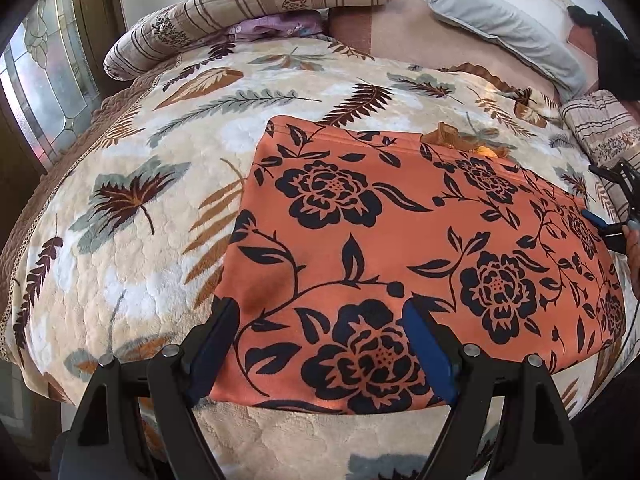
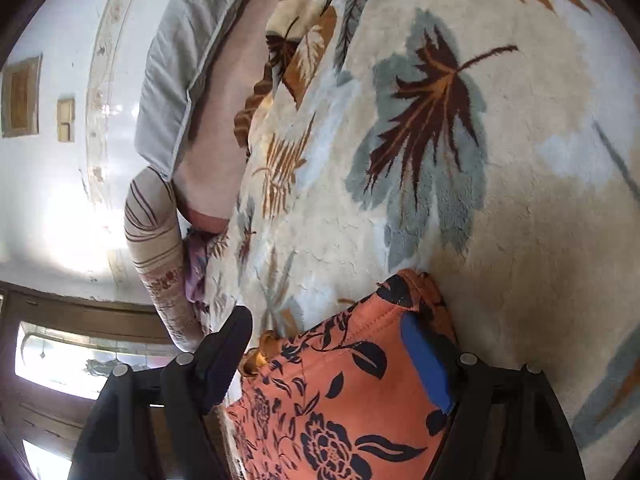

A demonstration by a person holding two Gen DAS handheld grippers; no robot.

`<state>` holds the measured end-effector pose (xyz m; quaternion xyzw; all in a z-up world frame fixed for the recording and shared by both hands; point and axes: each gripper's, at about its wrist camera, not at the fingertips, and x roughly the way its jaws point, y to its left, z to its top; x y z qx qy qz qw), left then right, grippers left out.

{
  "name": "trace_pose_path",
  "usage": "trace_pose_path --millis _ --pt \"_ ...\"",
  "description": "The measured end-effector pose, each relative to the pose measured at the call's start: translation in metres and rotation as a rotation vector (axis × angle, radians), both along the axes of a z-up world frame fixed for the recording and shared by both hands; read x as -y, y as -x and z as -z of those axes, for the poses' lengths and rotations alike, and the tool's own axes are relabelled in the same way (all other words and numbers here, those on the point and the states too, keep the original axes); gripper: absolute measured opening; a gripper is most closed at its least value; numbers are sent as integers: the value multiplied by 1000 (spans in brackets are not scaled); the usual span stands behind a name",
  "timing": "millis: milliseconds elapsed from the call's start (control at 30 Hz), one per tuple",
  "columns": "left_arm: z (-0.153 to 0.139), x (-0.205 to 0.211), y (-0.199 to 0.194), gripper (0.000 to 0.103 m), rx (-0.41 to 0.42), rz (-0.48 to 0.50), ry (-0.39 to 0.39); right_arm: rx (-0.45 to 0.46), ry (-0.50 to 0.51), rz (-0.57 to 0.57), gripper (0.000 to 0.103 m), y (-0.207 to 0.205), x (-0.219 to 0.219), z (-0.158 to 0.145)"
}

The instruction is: Fold small clothes

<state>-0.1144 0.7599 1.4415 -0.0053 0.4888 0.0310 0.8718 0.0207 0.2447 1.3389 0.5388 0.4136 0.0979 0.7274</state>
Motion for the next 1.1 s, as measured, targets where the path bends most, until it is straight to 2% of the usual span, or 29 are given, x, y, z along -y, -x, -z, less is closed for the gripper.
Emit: trace_pose_path --millis 100,233,333,433,500,700,767,800,867,1000,1033,1100 --pt "-1 2 -4 84 7 13 15 47 43 -39 79 21 -12 -21" --pt "-2 15 -8 84 19 40 7 106 69 -113 80 74 -40 -49" --pt "-2 21 -7 84 19 44 5 113 54 -152 80 117 -61 -51" --pt "-3 25 -1 84 15 47 9 69 128 -187 80 143 -80 -39" --pt "-4 27 3 84 14 58 9 -5 138 -196 80 151 -85 -19" --pt "-9 28 11 84 29 64 -1 79 121 -177 82 165 -85 -42" --pt "-9 27 11 84 27 64 3 15 162 -175 85 163 -83 -26" --pt "-9 27 11 84 23 66 3 4 142 -166 84 164 -81 -20" --pt "-10 27 14 84 28 69 -2 14 116 -131 84 168 -77 -26" --pt "-8 27 13 84 19 69 5 101 186 -152 85 176 -80 -49" --pt "-7 27 13 84 16 70 5 87 194 -154 85 175 -79 -45" --pt "-6 29 13 84 10 77 5 -13 180 -116 84 176 -68 -22"
